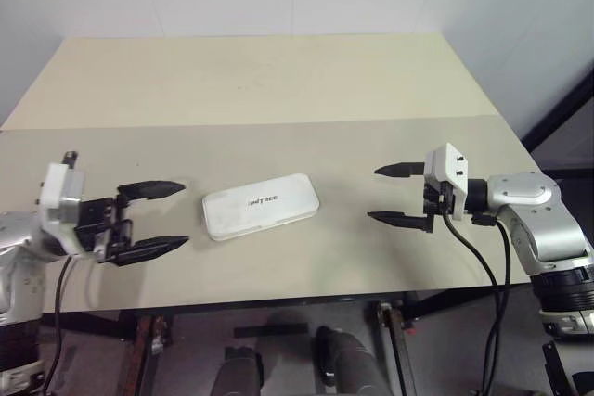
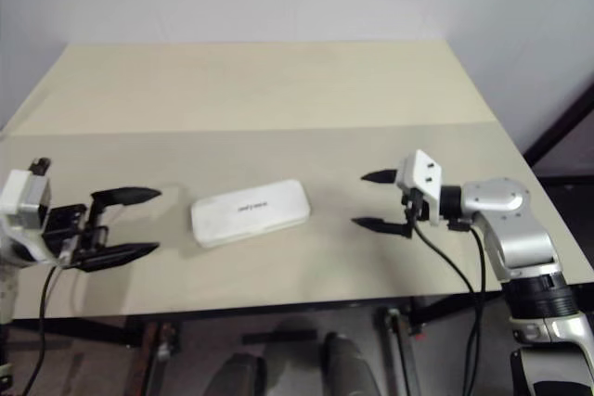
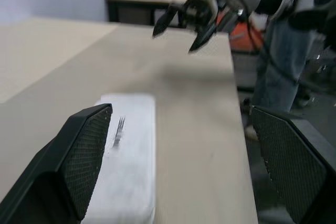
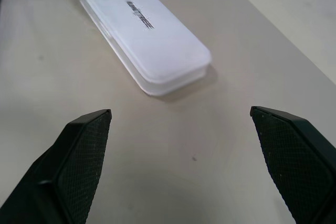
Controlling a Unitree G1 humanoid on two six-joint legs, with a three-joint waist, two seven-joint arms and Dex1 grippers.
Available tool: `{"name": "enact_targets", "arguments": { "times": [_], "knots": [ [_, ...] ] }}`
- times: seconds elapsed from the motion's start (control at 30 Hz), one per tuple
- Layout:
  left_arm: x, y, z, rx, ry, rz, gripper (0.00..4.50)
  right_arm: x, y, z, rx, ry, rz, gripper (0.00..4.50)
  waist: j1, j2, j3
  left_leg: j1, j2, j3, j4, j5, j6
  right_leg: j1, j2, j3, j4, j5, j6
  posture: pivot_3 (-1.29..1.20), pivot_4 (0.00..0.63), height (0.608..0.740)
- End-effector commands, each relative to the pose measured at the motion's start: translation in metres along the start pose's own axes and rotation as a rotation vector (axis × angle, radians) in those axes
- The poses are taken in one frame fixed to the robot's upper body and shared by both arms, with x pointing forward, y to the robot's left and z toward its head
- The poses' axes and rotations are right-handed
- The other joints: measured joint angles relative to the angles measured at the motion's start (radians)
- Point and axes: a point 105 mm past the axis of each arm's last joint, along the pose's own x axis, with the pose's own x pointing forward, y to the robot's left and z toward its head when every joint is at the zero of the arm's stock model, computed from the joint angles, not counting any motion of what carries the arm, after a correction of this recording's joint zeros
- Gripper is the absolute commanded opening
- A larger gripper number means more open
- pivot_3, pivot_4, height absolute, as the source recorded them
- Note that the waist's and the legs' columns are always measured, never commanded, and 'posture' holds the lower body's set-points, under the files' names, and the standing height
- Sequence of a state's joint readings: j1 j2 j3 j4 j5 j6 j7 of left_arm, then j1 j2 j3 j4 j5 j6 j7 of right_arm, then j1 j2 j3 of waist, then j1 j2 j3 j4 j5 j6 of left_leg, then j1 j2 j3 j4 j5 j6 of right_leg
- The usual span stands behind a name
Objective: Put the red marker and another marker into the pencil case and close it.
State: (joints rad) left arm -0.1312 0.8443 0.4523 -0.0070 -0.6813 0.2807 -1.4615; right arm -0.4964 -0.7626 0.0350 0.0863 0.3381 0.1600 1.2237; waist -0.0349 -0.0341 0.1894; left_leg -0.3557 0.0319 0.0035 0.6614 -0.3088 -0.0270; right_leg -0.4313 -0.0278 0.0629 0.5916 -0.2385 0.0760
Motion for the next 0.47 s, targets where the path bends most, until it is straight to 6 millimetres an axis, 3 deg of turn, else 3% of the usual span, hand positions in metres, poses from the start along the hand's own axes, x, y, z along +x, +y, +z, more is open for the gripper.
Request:
{"name": "enact_targets", "arguments": {
  "times": [0.03, 0.3, 0.47],
  "knots": [
    [-0.014, -0.001, 0.004, 0.034, 0.054, 0.04, 4.48, -0.013, -0.013, 0.007, -0.062, 0.009, -0.041, 4.5, 0.0, 0.001, 0.0, 0.0, 0.0, 0.0, 0.0, 0.0, 0.0, 0.0, 0.0, 0.0, 0.0, 0.0, 0.0, 0.0, 0.15, 0.74],
    [-0.028, 0.017, -0.01, 0.039, 0.172, 0.188, 4.48, -0.018, -0.028, 0.01, -0.093, 0.017, -0.101, 4.5, 0.003, 0.001, 0.001, 0.0, 0.001, 0.001, -0.001, -0.002, -0.001, -0.002, -0.001, 0.0, 0.001, 0.0, 0.0, 0.0, 0.15, 0.74],
    [-0.024, 0.02, -0.002, 0.045, 0.148, 0.164, 4.48, -0.014, -0.025, 0.021, -0.11, -0.022, -0.124, 4.5, 0.004, 0.001, 0.001, -0.001, 0.0, 0.002, -0.003, -0.002, -0.002, -0.005, -0.001, 0.0, 0.002, 0.001, 0.003, 0.0, 0.15, 0.74]
  ]
}}
